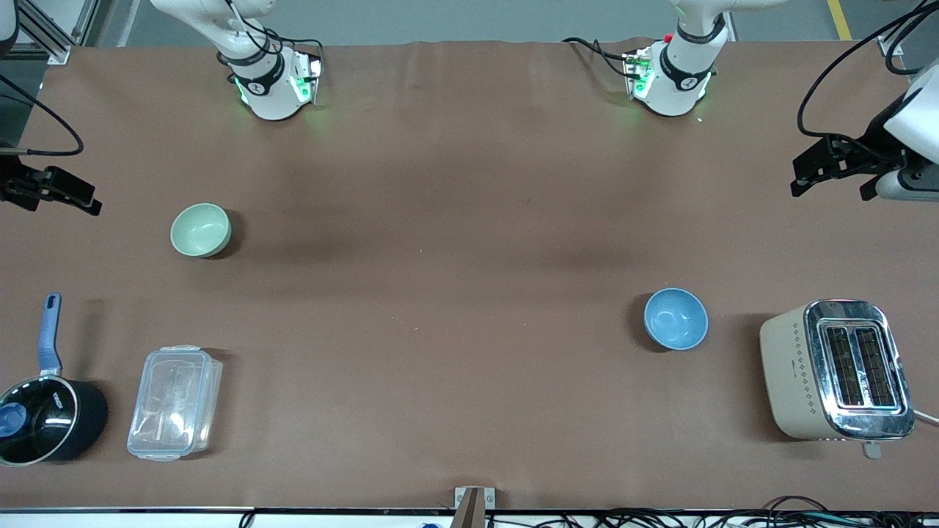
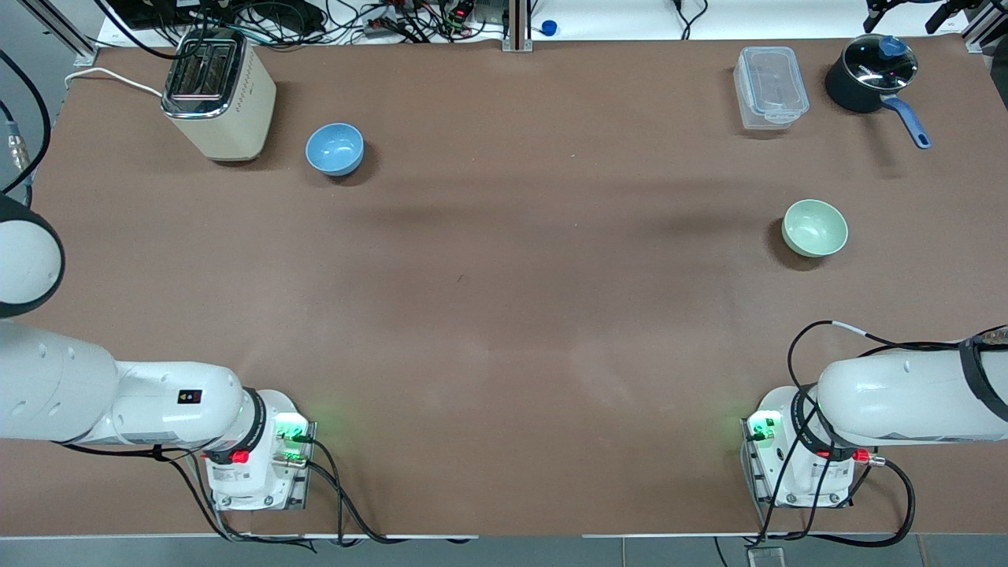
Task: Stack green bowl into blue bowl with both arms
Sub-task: 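Reach the left gripper to the blue bowl while the right gripper reaches the green bowl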
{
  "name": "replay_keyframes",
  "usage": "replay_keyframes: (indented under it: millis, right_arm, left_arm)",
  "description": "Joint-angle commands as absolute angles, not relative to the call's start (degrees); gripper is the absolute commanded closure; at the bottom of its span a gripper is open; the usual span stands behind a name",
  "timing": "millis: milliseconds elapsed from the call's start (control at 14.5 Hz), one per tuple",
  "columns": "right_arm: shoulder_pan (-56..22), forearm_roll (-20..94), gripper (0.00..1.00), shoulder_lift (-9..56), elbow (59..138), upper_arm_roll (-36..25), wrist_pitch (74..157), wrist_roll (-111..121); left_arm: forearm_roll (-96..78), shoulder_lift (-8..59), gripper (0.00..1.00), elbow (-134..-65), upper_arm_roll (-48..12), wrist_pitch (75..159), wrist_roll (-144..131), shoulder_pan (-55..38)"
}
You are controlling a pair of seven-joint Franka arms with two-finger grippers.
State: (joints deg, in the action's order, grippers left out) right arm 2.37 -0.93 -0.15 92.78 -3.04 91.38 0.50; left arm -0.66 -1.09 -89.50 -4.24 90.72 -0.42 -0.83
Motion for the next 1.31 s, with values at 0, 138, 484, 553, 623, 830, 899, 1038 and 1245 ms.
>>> replay_keyframes:
  millis: [0,138,484,553,623,830,899,1038,1245]
  right_arm:
    - [3.08,-0.44,0.01,-0.26,93.08,-2.81,91.58,1.32]
    - [3.16,-0.44,0.01,-0.26,93.08,-2.81,91.58,1.32]
    - [3.16,-0.35,0.01,-0.44,94.31,-2.81,91.58,1.41]
    - [3.34,-0.35,0.01,-0.61,95.00,-2.81,91.58,1.58]
    - [3.51,-0.44,0.02,-0.62,95.97,-2.90,91.67,2.10]
    - [4.22,-0.44,0.03,-1.23,100.80,-4.56,94.83,5.09]
    - [4.22,-0.44,0.04,-1.58,102.72,-5.18,95.18,5.36]
    - [4.13,-0.44,0.05,-3.07,107.46,-5.54,97.63,5.45]
    - [4.22,-0.62,0.05,-5.62,116.77,-7.55,103.69,5.45]
  left_arm:
    - [0.62,-0.97,0.00,-87.89,-4.31,89.13,0.44,-0.88]
    - [3.14,-0.88,0.00,-87.80,-4.39,89.03,0.44,-0.88]
    - [7.47,5.34,0.00,-85.17,-4.92,89.12,0.27,-1.84]
    - [6.95,7.45,0.00,-85.51,-5.10,90.51,-0.26,-1.76]
    - [6.60,9.30,0.00,-85.95,-5.36,92.35,-0.44,-1.58]
    - [6.59,11.95,0.00,-95.32,-5.45,104.97,-0.61,-0.97]
    - [6.59,12.74,0.00,-98.84,-5.45,110.60,-0.62,-0.88]
    - [6.50,15.54,0.00,-105.09,-5.45,122.12,-1.75,-0.88]
    - [6.59,18.71,0.00,-110.03,-5.45,130.42,-4.92,-0.79]
